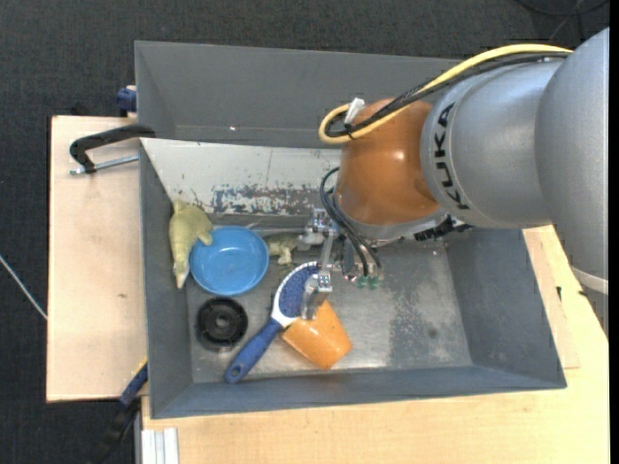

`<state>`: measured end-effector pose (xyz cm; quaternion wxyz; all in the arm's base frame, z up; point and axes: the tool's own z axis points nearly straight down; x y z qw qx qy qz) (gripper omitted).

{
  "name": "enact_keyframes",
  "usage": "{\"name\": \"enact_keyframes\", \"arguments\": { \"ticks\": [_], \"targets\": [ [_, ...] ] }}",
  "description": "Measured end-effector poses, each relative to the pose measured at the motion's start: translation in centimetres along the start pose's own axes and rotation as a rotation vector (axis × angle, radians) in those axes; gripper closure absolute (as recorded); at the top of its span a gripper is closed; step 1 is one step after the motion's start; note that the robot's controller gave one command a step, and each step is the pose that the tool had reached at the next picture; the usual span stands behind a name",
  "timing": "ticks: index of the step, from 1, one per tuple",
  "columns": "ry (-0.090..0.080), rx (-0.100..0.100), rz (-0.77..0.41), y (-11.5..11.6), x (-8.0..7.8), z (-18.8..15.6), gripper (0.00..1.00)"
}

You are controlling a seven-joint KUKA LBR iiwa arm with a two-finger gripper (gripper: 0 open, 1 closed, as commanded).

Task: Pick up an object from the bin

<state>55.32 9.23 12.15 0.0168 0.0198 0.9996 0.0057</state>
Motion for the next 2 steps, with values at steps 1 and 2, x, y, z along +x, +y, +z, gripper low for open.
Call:
{"name": "enact_keyframes", "arguments": {
  "ticks": [1, 2],
  "targets": [
    [0.024, 0.011, 0.159, -0.54, 0.22, 1.44, 0.0],
    [0.03, 0.011, 0.159, -0.48, 0.3, 1.38, 1.0]
  ]
}}
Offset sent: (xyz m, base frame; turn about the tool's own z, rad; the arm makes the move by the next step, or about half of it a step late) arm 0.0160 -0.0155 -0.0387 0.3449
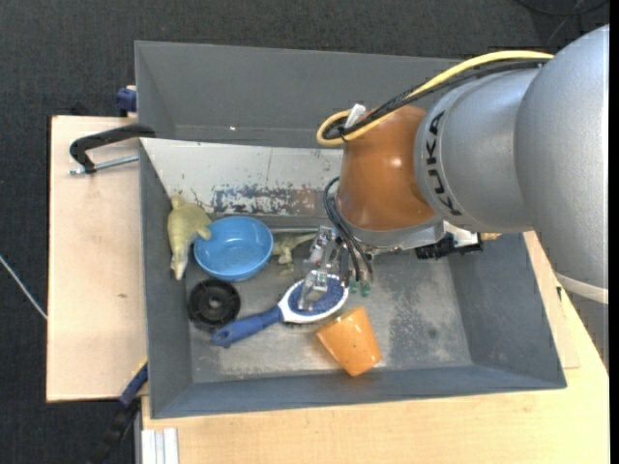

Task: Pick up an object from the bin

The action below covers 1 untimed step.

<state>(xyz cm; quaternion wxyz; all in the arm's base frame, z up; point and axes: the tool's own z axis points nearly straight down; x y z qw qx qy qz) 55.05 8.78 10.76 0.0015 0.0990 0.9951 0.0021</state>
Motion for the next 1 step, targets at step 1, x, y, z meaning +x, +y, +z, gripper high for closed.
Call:
{"name": "enact_keyframes", "arguments": {
  "ticks": [1],
  "targets": [
    [-0.013, -0.001, 0.036, -1.46, -1.95, -22.87, 1.0]
  ]
}}
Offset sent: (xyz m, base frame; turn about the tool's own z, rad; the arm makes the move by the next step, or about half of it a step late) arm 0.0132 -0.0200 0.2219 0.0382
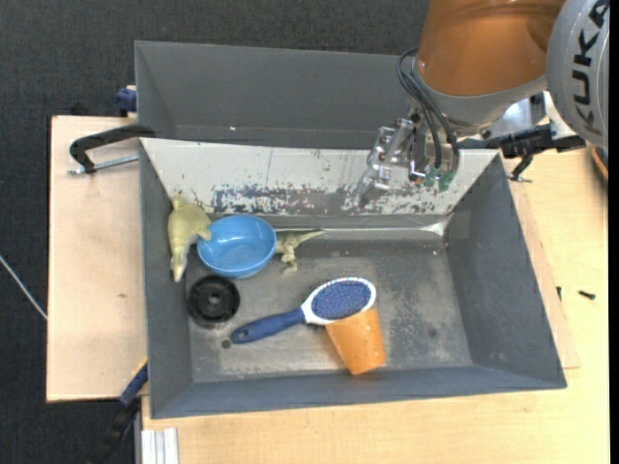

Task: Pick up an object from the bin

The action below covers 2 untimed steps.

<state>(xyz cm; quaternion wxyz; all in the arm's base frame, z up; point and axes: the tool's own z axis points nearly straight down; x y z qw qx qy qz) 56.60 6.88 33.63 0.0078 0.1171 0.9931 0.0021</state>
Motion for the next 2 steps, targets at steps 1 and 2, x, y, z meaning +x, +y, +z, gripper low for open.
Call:
{"name": "enact_keyframes", "arguments": {
  "ticks": [1, 2],
  "targets": [
    [0.02, 0.008, 0.107, 1.5, 0.2, 9.2, 1.0],
    [0.021, 0.005, -0.138, 2.6, 2.5, 24.8, 1.0]
  ]
}}
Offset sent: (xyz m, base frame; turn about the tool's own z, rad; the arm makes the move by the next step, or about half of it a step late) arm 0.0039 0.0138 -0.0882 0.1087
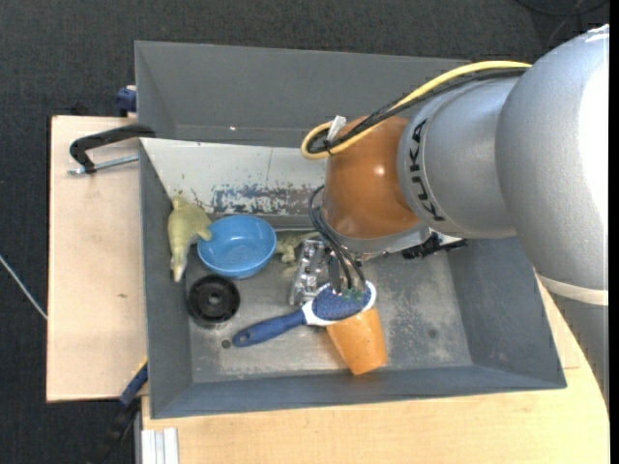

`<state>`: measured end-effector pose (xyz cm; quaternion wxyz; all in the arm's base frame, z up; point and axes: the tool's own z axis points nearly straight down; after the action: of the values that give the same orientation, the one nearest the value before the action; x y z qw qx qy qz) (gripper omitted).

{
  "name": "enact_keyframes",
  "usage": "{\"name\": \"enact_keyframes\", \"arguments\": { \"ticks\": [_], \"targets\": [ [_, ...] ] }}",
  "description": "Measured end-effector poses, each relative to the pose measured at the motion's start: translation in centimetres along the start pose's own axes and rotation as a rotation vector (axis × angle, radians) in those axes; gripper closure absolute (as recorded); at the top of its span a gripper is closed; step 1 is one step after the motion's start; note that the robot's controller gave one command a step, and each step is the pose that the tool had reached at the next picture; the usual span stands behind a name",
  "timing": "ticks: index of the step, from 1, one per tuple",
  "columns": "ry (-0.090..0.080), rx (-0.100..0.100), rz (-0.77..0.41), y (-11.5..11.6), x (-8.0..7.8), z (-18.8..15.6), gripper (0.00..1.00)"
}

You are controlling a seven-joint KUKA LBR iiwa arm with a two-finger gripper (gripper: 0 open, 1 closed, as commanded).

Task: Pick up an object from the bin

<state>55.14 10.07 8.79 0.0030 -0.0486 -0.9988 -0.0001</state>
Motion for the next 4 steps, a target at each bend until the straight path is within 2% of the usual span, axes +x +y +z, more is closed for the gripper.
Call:
{"name": "enact_keyframes", "arguments": {
  "ticks": [1, 2, 3, 4],
  "targets": [
    [-0.006, -0.001, 0.002, 0.0, -0.2, -0.4, 0.0],
    [-0.029, -0.016, -0.074, -6.7, 3.3, 0.9, 0.0],
    [-0.028, 0.0, -0.361, -13.4, 3.2, -0.5, 0.0],
    [-0.044, 0.003, -0.397, -23.8, 2.3, -3.7, 0.0]
  ]
}}
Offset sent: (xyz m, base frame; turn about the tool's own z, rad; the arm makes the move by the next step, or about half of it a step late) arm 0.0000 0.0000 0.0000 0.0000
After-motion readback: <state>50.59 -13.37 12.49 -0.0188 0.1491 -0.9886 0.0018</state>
